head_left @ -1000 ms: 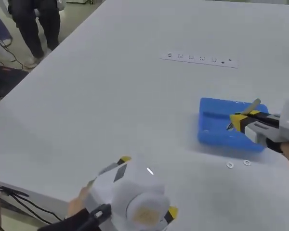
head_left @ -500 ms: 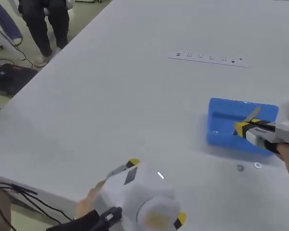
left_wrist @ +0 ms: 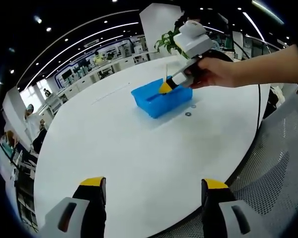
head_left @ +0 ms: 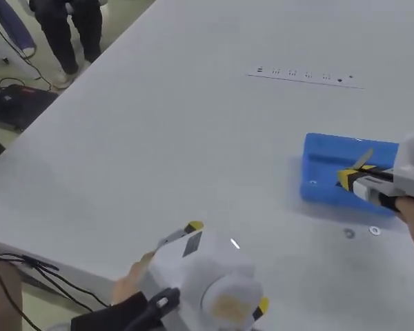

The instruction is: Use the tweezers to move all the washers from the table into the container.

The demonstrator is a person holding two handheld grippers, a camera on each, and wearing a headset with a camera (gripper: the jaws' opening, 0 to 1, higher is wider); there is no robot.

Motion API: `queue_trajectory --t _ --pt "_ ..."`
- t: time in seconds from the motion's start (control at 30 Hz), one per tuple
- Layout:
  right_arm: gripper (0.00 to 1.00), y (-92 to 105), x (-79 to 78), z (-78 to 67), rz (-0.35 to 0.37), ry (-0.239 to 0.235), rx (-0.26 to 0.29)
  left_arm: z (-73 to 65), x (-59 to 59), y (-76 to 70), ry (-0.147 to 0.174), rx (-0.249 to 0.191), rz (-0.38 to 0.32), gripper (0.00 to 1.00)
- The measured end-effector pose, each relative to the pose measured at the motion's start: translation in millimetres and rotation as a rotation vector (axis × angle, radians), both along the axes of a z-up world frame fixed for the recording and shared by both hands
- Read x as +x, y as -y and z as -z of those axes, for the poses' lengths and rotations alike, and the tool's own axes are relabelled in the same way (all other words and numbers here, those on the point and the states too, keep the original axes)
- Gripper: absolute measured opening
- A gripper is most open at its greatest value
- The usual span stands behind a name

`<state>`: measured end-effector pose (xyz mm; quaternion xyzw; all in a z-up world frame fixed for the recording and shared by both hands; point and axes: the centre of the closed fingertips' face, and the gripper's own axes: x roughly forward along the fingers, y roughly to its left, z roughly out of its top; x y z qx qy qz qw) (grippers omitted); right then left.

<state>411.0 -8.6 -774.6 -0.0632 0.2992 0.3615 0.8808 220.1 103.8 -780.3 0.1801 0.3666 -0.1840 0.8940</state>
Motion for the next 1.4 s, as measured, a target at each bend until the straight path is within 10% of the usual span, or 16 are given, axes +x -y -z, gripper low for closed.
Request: queue_trajectory --t 0.73,1.13,1.4 --pt "0.04 13.3 -40.5 -77.5 0.018 0.108 0.128 -3.4 1.5 0.5 0.017 -0.010 -0.003 0.81" --pt "0.04 36.2 -71.1 -24.2 -0.003 0.066 -0.036 -2.6 0.1 3.2 0.011 -0.010 0.011 0.81" --pt "0.04 34.4 -71.5 -2.2 -0.002 0.034 -0.054 -2.0 -0.3 3.0 0.010 0.004 0.018 0.80"
